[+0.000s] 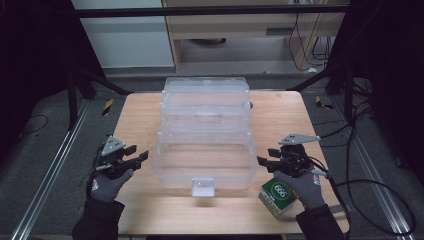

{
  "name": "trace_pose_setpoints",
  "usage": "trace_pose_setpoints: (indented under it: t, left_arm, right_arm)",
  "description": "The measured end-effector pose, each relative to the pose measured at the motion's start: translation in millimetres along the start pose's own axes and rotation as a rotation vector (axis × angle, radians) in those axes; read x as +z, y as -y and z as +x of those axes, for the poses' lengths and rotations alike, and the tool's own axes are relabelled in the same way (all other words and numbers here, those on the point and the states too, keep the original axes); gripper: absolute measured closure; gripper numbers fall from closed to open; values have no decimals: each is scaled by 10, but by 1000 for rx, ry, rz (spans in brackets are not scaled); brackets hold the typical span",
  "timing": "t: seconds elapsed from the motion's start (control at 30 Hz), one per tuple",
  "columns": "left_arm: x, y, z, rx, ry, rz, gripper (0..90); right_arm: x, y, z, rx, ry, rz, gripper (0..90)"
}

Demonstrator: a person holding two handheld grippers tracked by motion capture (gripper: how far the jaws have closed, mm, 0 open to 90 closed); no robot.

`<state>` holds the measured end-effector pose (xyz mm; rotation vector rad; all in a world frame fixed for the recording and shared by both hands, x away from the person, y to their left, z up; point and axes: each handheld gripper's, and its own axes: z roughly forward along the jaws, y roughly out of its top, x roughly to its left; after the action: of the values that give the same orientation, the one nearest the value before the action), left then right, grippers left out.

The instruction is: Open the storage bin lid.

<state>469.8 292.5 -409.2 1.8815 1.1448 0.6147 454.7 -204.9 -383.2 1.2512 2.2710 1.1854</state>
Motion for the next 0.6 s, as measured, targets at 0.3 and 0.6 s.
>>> trace_pose_setpoints:
  t: [0.3, 0.6]
  left_arm:
    - [18, 55, 131, -13, -61, 10, 390]
    - [33, 81, 175, -19, -73, 19, 377]
  right_arm:
    - [-93, 44, -17, -17, 50, 95, 392]
    - [-214, 53, -16, -33, 81, 131, 328]
